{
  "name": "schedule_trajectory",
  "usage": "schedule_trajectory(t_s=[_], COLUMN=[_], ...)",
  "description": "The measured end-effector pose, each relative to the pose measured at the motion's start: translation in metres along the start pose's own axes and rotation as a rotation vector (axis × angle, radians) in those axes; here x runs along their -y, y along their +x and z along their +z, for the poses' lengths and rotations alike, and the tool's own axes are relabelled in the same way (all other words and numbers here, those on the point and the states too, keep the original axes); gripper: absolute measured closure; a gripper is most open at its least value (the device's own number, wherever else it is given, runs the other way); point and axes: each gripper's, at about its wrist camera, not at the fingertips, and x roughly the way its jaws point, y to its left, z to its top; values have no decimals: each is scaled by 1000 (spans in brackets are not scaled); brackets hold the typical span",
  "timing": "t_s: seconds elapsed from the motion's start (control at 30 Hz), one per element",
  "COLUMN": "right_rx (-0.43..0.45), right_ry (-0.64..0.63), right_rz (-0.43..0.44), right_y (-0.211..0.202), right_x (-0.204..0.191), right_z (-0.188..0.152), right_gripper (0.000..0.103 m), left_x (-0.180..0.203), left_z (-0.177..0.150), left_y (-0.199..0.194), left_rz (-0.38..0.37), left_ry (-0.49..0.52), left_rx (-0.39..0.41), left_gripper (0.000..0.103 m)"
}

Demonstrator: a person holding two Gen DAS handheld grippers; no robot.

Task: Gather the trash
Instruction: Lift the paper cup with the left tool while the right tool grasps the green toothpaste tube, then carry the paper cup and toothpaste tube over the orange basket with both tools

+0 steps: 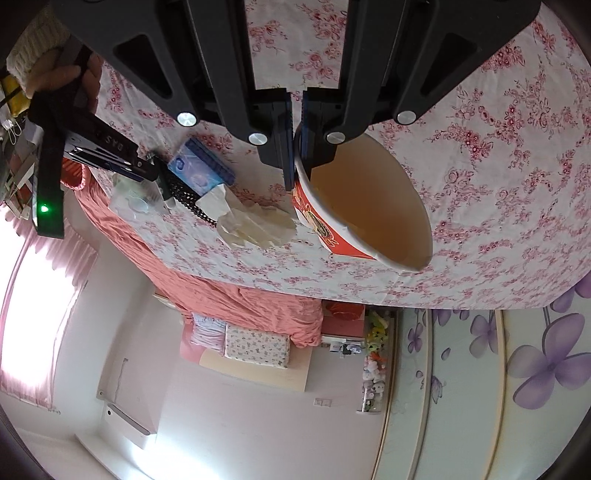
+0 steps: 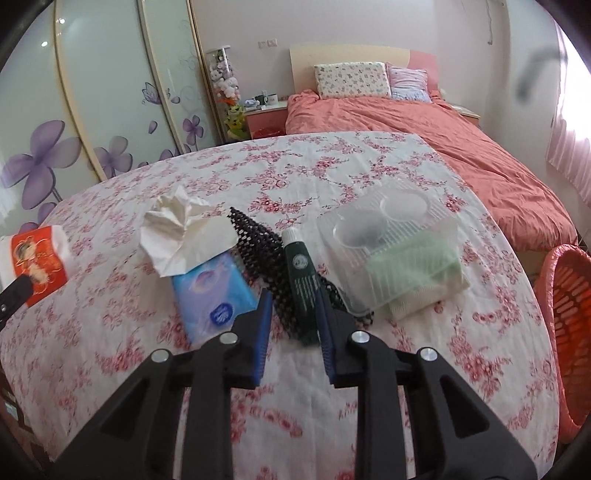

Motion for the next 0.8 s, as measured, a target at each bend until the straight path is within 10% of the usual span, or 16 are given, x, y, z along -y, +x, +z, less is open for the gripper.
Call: schedule_trajectory(t_s=[0.8], right_rx=[-34], right_ry=[-28], right_rz=[-33], right_y=[25], right_x=[4], right_z=[11], right_gripper=[83], left_x=[6], left_z=[0], left_y=[10], left_rz=[-29], left_ry=[8], left_rx=[-23], left_gripper=[100])
